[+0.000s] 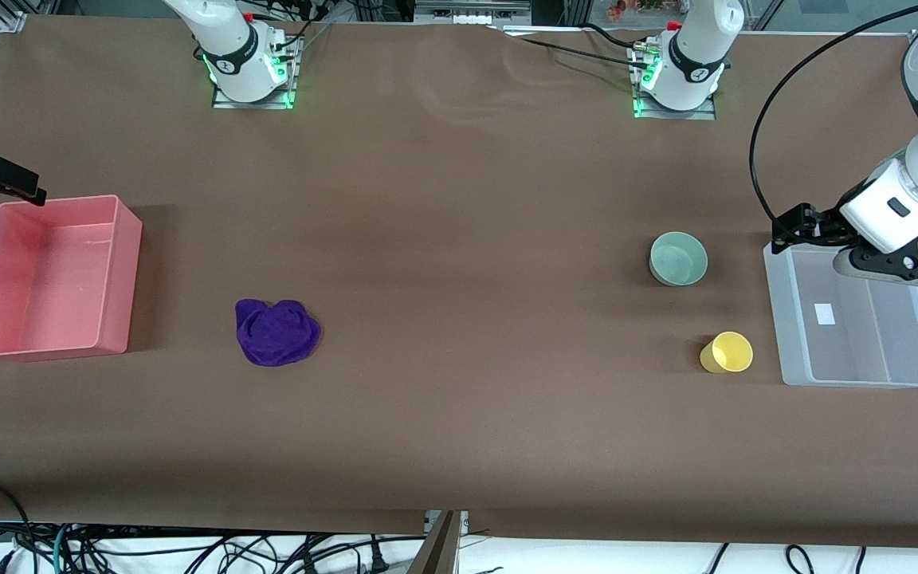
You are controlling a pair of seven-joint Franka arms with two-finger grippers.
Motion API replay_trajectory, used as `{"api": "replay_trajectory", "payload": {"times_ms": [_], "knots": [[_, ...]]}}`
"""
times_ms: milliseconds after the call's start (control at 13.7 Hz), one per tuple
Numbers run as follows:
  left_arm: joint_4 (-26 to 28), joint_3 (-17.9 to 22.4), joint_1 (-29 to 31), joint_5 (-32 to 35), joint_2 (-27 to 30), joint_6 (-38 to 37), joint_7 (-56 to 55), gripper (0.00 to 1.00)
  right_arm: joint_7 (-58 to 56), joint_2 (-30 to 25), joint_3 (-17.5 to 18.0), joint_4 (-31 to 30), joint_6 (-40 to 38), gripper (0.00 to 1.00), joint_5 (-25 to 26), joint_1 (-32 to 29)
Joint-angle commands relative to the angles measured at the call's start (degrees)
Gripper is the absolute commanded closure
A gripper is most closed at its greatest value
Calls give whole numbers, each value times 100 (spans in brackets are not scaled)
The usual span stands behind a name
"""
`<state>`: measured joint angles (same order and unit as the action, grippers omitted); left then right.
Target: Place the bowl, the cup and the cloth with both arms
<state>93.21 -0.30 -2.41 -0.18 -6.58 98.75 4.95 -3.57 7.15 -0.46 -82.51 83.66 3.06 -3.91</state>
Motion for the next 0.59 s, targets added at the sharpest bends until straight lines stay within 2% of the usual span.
{"api": "replay_trajectory", "payload": {"times_ms": [0,512], "knots": [[-224,47,3,35,-90,-154,-20,0,14,-12,-6,-2,-17,0,-69,-4],[-312,38,-14,88,-116,-145,-64,0,5,6,11,-2,1,0,-60,13]]}}
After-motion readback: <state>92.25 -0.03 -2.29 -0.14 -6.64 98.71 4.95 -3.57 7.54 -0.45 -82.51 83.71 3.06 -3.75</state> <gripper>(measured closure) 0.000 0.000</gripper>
